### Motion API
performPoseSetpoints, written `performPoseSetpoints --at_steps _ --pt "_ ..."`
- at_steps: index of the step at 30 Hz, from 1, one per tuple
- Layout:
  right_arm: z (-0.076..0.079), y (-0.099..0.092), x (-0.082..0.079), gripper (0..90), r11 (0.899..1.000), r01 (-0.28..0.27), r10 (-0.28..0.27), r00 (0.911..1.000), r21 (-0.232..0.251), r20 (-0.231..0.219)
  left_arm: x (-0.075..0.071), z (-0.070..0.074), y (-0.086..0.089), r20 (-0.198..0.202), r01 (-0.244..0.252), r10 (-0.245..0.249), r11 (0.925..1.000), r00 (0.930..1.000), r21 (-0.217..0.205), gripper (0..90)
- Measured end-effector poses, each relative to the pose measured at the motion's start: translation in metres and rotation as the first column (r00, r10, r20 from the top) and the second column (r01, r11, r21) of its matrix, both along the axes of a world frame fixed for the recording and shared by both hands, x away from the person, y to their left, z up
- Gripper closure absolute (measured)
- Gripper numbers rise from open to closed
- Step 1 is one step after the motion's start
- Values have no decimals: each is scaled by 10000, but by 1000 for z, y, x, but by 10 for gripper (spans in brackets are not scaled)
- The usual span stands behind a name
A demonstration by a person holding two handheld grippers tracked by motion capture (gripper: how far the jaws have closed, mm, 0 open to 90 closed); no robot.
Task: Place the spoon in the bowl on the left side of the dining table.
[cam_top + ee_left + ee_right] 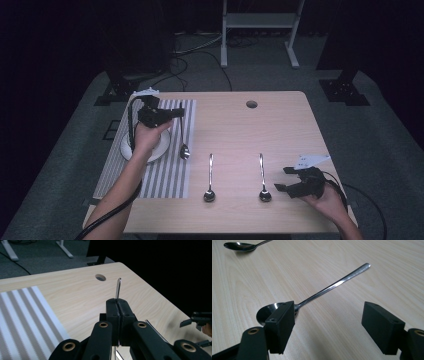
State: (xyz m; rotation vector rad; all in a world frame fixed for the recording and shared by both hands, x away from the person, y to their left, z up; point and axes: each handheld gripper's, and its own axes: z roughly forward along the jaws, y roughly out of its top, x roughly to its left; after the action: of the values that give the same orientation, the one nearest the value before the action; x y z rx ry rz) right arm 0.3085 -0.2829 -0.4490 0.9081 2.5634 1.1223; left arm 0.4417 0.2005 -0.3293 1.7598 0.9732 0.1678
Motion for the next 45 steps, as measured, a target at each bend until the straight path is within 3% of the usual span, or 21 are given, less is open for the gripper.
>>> performPoseSetpoints --at_steps 18,29,45 --pt "0 -1 1 254 10000 42 -42 10000 67 2 9 8 41 -3 -1051 1052 9938 9945 -375 892" --pt "1 -2 1 254 9999 40 -41 10000 96 64 13 14 64 -23 -1745 1746 9836 9846 -447 892" --pt "1 -3 2 253 9999 74 -75 10000 104 66 16 20 89 147 -2624 2631 9643 9647 -367 892"
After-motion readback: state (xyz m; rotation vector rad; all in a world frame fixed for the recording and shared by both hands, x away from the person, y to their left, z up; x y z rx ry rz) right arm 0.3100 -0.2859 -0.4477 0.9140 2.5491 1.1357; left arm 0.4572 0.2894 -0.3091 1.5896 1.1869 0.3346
